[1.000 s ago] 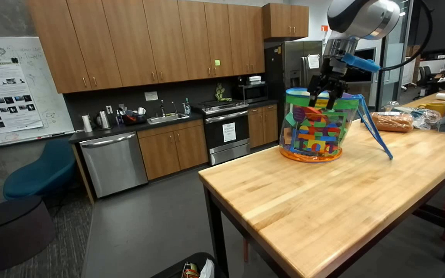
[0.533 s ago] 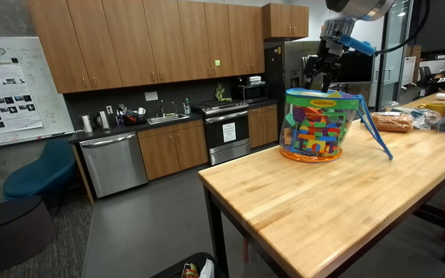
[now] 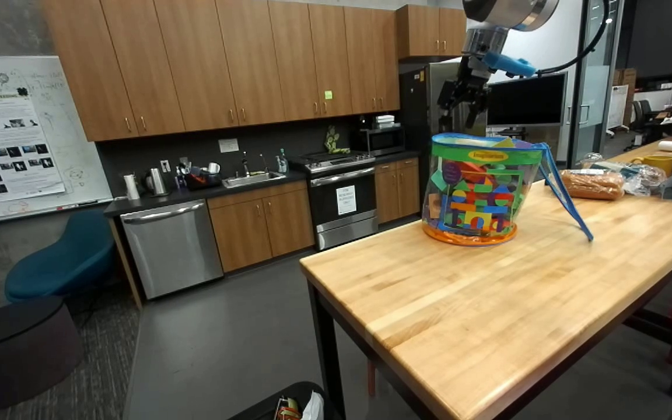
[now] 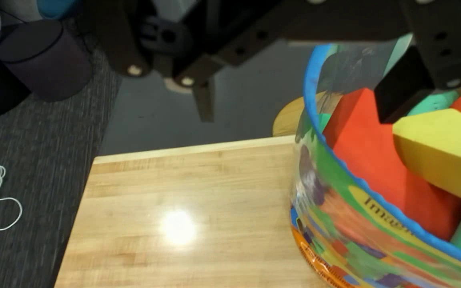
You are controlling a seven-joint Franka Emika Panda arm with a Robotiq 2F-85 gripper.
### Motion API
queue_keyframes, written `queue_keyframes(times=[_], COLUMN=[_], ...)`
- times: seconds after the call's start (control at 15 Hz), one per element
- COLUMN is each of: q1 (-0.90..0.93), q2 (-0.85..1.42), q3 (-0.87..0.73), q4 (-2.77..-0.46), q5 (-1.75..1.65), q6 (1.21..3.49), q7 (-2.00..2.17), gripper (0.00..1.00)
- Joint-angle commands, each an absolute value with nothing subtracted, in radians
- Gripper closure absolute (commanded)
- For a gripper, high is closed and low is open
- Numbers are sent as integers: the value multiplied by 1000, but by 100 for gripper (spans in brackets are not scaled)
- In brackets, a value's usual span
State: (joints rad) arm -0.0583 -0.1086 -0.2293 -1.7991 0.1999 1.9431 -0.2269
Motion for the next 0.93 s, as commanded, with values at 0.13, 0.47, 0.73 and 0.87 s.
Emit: queue_keyframes(times=[0.13,0.47,0.73,0.87], q1=[-131,-187,-213,-219], q2=[77,162,198,206], q3=[-219,-222,-215,-208], q4=[-1585,-1498,-1472,-1469], q5=[164,110,106,120], q6=[1918,1893,1836,1796], q7=[-202,-166,-162,-189], gripper=[0,0,0,0])
